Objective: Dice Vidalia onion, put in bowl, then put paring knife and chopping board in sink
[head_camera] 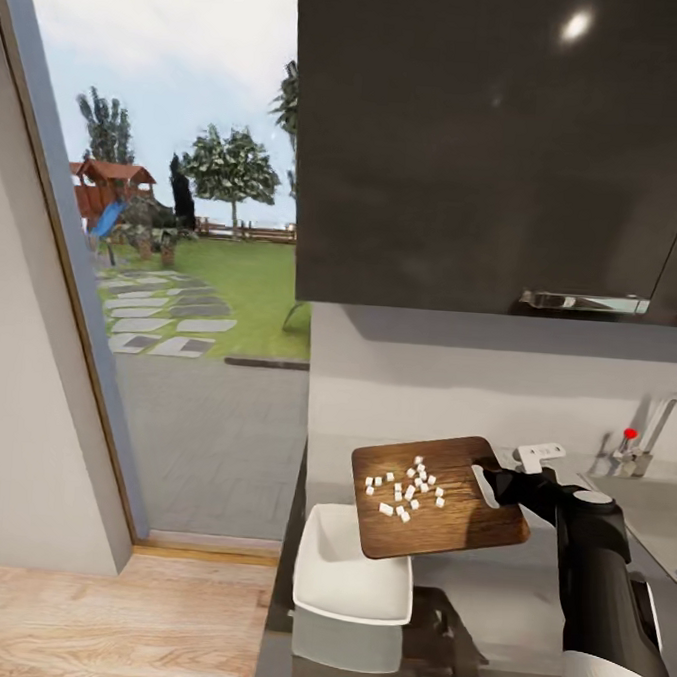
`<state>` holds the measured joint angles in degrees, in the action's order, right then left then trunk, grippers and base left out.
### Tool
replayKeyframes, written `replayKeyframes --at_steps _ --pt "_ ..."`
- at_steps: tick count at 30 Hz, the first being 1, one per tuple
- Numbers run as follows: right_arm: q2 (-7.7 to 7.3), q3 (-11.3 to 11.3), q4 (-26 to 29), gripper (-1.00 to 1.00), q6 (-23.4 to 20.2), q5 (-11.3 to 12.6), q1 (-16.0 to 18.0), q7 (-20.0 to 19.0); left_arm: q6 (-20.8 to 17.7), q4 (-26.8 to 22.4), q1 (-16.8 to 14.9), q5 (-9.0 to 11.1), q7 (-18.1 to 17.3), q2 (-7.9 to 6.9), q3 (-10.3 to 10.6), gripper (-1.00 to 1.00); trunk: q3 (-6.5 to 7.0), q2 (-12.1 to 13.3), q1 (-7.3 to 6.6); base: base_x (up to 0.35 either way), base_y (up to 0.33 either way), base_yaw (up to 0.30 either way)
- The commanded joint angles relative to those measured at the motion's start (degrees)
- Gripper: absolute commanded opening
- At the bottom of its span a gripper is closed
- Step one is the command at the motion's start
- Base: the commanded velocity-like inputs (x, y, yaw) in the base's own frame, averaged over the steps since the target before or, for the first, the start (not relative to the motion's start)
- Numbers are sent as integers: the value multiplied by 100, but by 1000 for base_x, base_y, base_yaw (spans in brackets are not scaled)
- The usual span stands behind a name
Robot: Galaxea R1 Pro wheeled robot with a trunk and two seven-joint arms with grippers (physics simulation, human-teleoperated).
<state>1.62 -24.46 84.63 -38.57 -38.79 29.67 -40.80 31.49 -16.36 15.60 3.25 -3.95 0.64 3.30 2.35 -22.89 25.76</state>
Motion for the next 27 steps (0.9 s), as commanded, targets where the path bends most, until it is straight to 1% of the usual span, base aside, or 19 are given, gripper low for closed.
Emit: replayKeyframes --at_steps 1,8,13,17,24,25,27 --pt "5 -6 7 -100 -5 -65 4 -52 6 -8 4 35 -11 -2 22 100 -1 -3 2 0 -194 0" --pt "2 4 9 -100 -24 -83 4 -29 6 -8 4 35 -12 -2 22 100 -1 -3 2 0 -198 0" --pt "4 34 9 -100 -34 -85 4 194 6 -8 4 35 -10 -2 22 100 -1 -3 2 0 -34 0" --pt "6 165 9 -100 -37 -87 4 336 6 -9 4 35 -10 -2 22 100 -1 -3 2 0 10 0" --pt "12 216 9 -100 -45 -95 4 369 6 -8 4 35 -10 -2 22 100 -1 -3 2 0 171 0" --pt "13 220 9 -100 -46 -116 4 370 6 -8 4 35 -10 -2 22 100 -1 -3 2 0 58 0" --pt "15 239 9 -100 -46 -244 4 371 6 -8 4 35 -9 -2 22 100 -1 -3 2 0 34 0"
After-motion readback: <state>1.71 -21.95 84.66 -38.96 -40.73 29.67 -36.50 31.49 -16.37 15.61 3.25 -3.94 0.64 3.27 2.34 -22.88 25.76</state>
